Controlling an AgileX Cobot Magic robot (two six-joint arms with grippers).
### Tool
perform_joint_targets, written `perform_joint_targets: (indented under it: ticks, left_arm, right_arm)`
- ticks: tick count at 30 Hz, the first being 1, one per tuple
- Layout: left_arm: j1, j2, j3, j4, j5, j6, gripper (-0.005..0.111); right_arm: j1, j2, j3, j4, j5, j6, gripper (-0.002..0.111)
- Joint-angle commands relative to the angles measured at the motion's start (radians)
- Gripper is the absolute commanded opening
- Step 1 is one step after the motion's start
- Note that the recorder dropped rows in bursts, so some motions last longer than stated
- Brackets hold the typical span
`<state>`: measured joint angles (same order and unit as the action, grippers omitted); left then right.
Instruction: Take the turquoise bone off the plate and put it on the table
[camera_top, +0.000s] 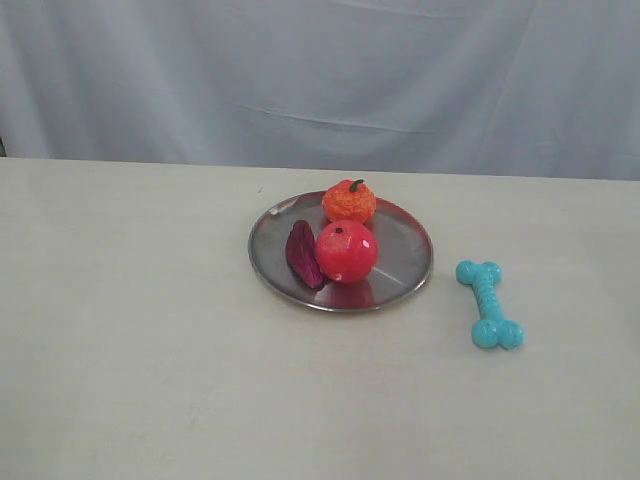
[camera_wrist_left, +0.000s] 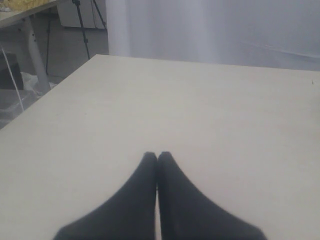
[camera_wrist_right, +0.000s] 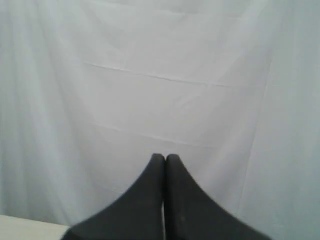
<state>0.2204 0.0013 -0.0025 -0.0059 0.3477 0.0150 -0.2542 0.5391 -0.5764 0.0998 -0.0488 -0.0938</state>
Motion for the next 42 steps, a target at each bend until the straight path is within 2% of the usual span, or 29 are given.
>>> perform_joint_targets:
  ticks: [1, 13, 42]
  left_arm:
    - [0.002, -0.001, 0.003, -0.001, -0.005, -0.004, 0.0]
    - [0.002, -0.001, 0.003, -0.001, -0.005, -0.004, 0.0]
    - [0.002, -0.001, 0.003, -0.001, -0.005, -0.004, 0.0]
  right_arm:
    - [-0.001, -0.171, 0.101, 0.004, -0.021, 0.004, -0.001]
    - [-0.001, -0.411, 0.165, 0.004, 0.219, 0.004, -0.001]
    - [-0.001, -0.476, 0.165, 0.004, 0.216, 0.004, -0.001]
